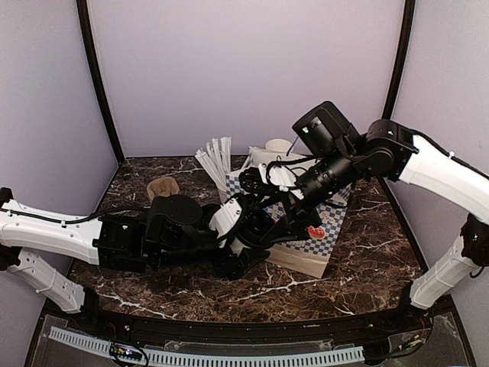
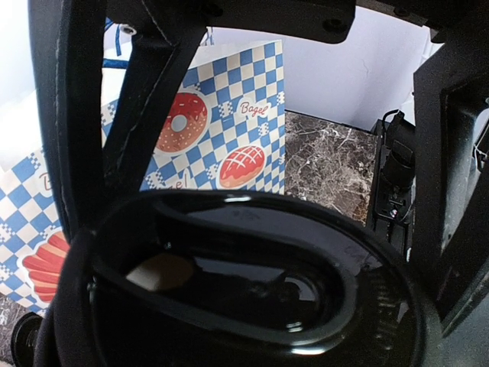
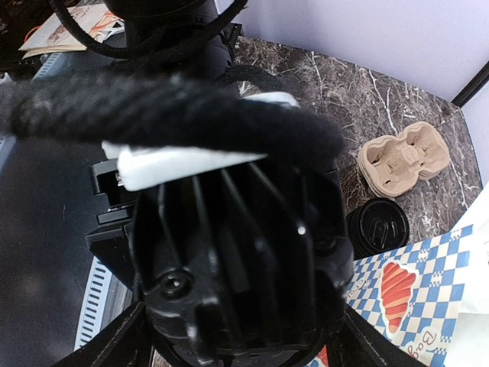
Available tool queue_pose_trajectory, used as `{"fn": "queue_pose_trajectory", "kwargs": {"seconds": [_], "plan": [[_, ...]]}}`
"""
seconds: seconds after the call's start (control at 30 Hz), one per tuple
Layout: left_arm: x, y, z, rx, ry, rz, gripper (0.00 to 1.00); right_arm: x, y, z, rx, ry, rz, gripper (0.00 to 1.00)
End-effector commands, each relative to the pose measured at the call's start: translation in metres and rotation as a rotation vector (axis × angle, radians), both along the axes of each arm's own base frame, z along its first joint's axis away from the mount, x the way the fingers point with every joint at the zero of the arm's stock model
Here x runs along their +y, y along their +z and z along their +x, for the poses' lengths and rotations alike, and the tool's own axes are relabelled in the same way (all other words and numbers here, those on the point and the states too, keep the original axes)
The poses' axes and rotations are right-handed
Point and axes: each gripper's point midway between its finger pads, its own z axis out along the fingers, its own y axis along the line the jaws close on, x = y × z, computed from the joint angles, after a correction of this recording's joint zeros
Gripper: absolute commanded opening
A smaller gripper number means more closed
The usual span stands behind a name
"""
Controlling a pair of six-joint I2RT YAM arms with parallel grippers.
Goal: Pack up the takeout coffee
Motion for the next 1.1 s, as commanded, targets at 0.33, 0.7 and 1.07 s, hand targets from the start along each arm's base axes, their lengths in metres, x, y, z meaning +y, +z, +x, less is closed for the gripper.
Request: {"fn": "queue_pose_trajectory", "kwargs": {"seconds": [0.33,0.7,1.07], "plan": [[0.011,0.033,0.01,-0.033,0.07,-0.064,0.87,0.001,0.014,0.011,-0.058,-0.057,0.033,0.6],[0.058,0.05,-0.001,-0.01,0.081,0.05,0.99,-0.038,0.088,0.062,-0.132,-0.22,0.18,0.59],[0.049,0.17,0.104,-0.157,0.268,-0.081,0.98,-0.102,0.174,0.107,-0.295,-0.462,0.343,0.58]]}}
